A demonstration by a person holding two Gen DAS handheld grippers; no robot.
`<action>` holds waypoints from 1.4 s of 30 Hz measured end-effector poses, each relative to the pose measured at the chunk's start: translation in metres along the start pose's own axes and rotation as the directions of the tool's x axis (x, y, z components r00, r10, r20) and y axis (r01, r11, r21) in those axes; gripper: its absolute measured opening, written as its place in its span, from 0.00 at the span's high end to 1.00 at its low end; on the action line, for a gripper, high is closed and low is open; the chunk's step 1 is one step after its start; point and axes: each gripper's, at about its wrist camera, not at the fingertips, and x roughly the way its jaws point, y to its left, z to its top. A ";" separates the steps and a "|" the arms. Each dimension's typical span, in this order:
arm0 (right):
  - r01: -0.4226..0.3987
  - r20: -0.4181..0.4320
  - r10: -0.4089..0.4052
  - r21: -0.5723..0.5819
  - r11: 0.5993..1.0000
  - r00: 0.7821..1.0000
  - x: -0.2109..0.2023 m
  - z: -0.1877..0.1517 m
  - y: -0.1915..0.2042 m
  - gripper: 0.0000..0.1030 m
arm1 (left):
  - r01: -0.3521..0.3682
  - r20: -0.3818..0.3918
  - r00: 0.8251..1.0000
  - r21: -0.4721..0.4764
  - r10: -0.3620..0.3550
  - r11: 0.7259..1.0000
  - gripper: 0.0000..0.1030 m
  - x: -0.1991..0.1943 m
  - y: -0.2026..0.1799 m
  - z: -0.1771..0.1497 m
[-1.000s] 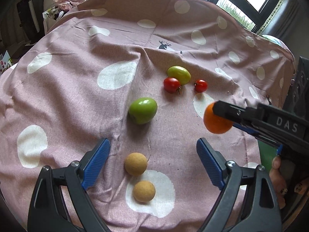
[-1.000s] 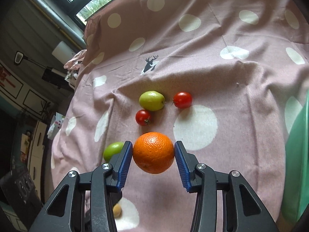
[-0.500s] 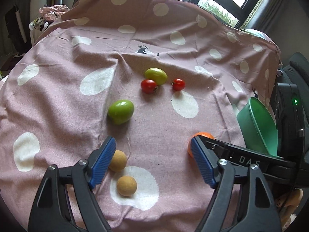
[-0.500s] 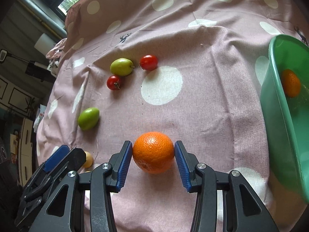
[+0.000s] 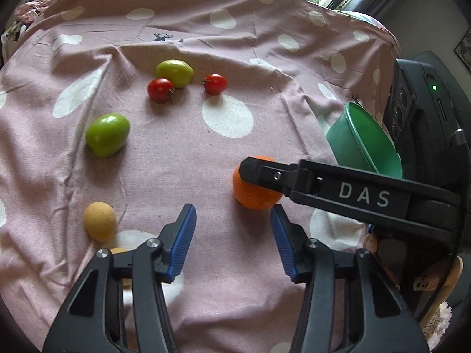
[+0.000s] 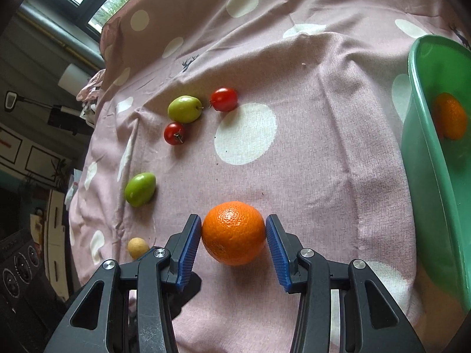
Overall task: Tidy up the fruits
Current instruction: 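Close the right gripper around the second mandarin orange, then carry the held orange with the right tool over the green bowl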
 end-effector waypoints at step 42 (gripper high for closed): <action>-0.053 0.007 0.054 -0.122 0.991 0.998 -0.003 0.011 0.007 0.66 | 0.045 0.022 0.999 0.003 -0.045 0.999 0.62 0.025 0.000 0.006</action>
